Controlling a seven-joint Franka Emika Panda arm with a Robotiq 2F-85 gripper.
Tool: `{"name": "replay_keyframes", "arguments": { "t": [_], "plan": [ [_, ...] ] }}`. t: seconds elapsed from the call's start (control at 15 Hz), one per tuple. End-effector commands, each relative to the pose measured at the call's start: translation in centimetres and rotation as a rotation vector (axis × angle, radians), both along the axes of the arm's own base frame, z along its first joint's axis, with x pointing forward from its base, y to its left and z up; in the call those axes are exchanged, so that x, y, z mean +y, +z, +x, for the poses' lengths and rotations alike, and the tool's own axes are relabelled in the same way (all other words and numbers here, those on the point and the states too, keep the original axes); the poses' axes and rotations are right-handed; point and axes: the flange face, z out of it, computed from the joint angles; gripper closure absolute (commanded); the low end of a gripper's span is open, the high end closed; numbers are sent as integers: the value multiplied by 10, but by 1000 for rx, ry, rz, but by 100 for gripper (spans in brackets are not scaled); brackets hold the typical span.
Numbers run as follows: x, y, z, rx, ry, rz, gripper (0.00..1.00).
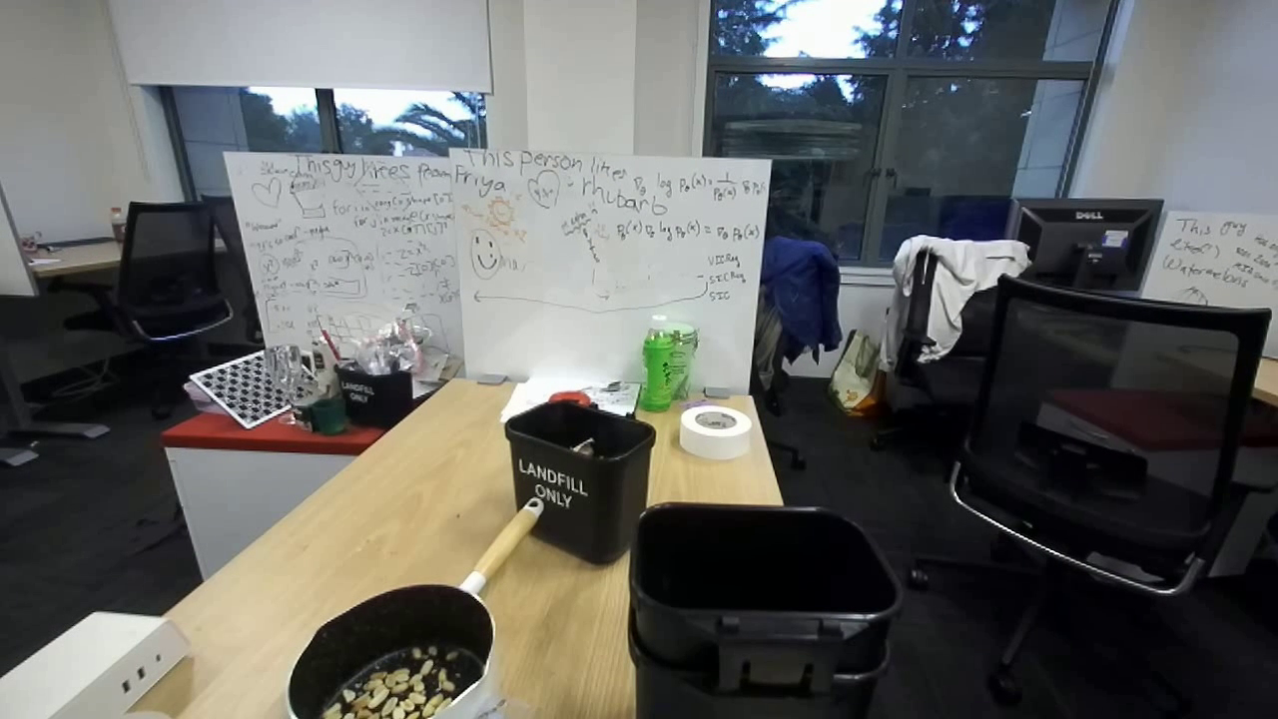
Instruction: Remove the glass lid from the white pot
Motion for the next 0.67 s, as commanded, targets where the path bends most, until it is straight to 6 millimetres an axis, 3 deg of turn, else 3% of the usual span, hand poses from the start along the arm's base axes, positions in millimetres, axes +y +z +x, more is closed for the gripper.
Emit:
{"name": "replay_keyframes", "arguments": {
  "t": [0.0,0.6],
  "plan": [
    [4,-17,1,29,-3,-5,84],
    [13,-60,-11,175,73,22,84]
  ]
}}
